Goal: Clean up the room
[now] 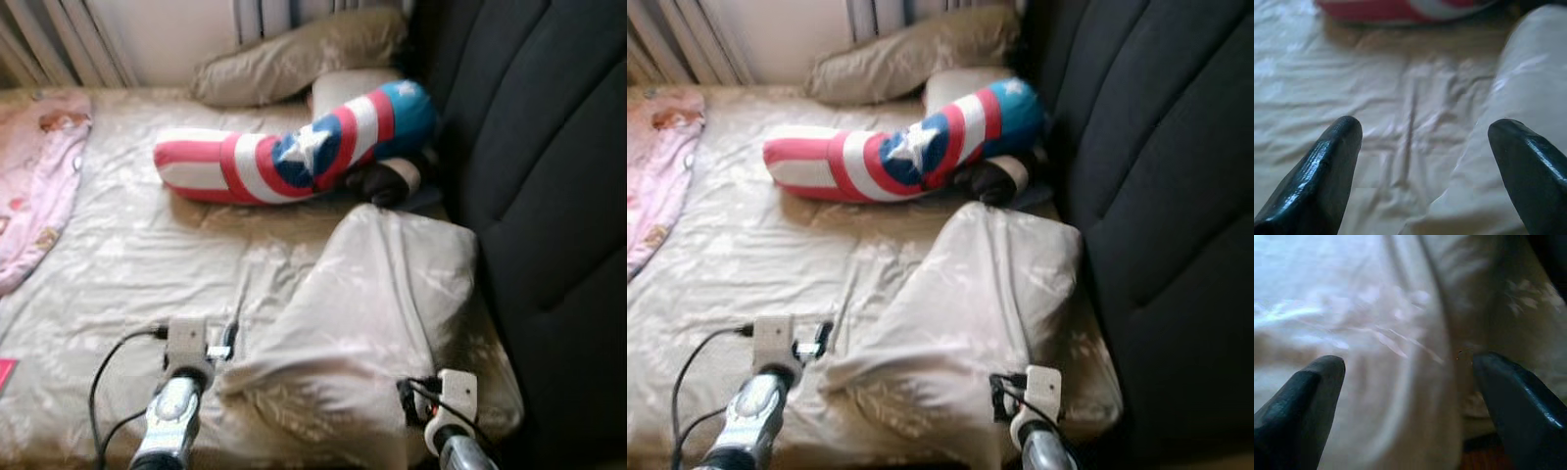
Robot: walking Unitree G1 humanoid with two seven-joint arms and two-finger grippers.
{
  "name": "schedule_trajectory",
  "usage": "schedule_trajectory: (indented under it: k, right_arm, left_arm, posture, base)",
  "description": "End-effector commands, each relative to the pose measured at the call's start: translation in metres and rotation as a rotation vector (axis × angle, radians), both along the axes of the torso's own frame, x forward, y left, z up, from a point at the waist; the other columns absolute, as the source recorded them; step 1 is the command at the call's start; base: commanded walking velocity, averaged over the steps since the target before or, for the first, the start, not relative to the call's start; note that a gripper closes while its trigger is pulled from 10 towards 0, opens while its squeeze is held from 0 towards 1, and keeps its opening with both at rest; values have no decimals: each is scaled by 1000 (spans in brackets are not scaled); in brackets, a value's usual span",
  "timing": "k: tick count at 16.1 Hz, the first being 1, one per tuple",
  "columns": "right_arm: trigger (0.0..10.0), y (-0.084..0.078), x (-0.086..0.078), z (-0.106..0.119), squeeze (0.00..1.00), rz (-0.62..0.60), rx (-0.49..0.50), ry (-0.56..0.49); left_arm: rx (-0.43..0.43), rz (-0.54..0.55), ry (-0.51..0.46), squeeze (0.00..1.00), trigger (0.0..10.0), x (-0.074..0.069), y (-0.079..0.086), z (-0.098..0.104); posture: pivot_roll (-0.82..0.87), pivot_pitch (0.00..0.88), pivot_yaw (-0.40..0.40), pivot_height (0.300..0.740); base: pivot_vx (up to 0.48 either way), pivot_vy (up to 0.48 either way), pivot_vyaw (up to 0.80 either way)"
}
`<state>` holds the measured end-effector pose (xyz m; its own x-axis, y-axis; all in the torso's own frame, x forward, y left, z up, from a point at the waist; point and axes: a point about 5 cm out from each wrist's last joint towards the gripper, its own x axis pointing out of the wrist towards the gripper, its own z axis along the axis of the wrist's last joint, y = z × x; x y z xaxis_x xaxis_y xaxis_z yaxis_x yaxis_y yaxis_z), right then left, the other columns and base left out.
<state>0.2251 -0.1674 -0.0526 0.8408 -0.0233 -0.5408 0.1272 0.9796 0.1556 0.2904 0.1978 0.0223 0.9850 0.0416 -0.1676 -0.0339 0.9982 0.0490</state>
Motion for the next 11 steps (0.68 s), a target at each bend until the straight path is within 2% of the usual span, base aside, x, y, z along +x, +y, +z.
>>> schedule_trajectory:
  k: [1, 6, 8, 10, 11]
  right_arm:
    - [10000, -4, -6, -4, 0, -42, 3, 34]
    - [10000, 5, -3, -7, 0, -52, 64, 93]
    - [10000, 7, 1, -5, 0, -55, 72, 92]
    - [10000, 9, 5, -3, 0, -61, 82, 83]
    - [10000, 10, 5, -3, 0, -62, 84, 83]
  left_arm:
    - [-4, -15, -11, 0, 10000, 1, -3, 2]
    - [10, -49, -158, 0, 10000, 16, -1, 34]
    - [15, -63, -224, 0, 10000, 22, -1, 51]
    - [19, -113, -303, 0, 10000, 30, -5, 77]
    - [19, -120, -311, 0, 10000, 30, -6, 81]
  posture:
    - [17, 120, -40, 740]
    - [57, 128, -1, 740]
    - [78, 140, 20, 740]
    - [102, 171, 49, 740]
    - [108, 181, 53, 740]
  base:
    - [0, 0, 0]
    - [0, 0, 0]
    - [0, 0, 0]
    - [0, 0, 0]
    - [0, 0, 0]
